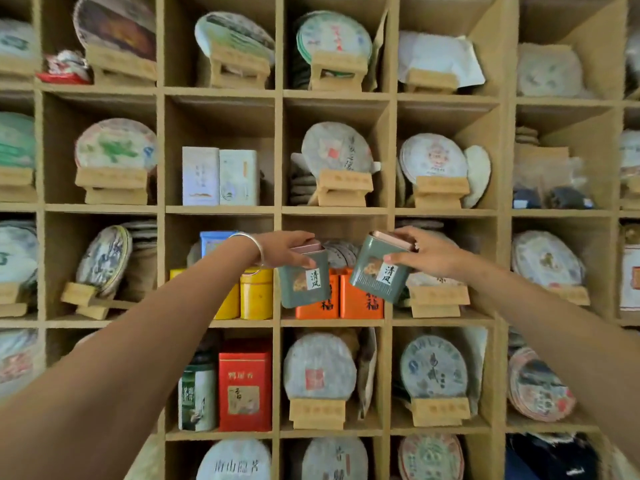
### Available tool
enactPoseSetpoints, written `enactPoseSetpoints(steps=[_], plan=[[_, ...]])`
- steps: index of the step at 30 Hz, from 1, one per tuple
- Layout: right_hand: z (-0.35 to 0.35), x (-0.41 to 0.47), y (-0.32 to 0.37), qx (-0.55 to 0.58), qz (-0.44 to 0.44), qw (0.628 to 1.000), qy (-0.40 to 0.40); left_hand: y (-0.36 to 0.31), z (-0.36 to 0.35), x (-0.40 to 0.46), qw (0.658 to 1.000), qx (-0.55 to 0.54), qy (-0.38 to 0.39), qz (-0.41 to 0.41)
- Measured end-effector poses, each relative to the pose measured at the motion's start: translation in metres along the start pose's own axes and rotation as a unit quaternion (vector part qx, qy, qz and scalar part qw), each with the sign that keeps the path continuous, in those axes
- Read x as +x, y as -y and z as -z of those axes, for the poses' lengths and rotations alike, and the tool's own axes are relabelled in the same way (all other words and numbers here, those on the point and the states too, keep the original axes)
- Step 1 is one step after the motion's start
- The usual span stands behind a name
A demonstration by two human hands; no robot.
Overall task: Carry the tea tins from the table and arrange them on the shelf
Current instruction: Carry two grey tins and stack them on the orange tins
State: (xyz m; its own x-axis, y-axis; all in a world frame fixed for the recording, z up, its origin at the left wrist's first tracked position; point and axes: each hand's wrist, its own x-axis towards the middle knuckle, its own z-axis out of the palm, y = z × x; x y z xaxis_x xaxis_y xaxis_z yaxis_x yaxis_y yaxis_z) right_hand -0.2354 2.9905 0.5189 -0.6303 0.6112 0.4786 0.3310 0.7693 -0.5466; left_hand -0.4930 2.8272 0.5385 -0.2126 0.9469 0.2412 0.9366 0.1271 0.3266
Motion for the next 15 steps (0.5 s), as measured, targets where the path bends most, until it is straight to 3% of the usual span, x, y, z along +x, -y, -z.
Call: enactPoseSetpoints(steps=[9,15], plan=[[-0.028,0.104,-0.014,-0.106,0.041,0.993,0.022,0.038,0.013,0.099,0.999,-0.016,0.02,-0.025],[-0.031,0.141,-0.024,-0.097,0.038,0.993,0.048,0.038,0.017,0.129,0.993,-0.112,0.042,-0.022]])
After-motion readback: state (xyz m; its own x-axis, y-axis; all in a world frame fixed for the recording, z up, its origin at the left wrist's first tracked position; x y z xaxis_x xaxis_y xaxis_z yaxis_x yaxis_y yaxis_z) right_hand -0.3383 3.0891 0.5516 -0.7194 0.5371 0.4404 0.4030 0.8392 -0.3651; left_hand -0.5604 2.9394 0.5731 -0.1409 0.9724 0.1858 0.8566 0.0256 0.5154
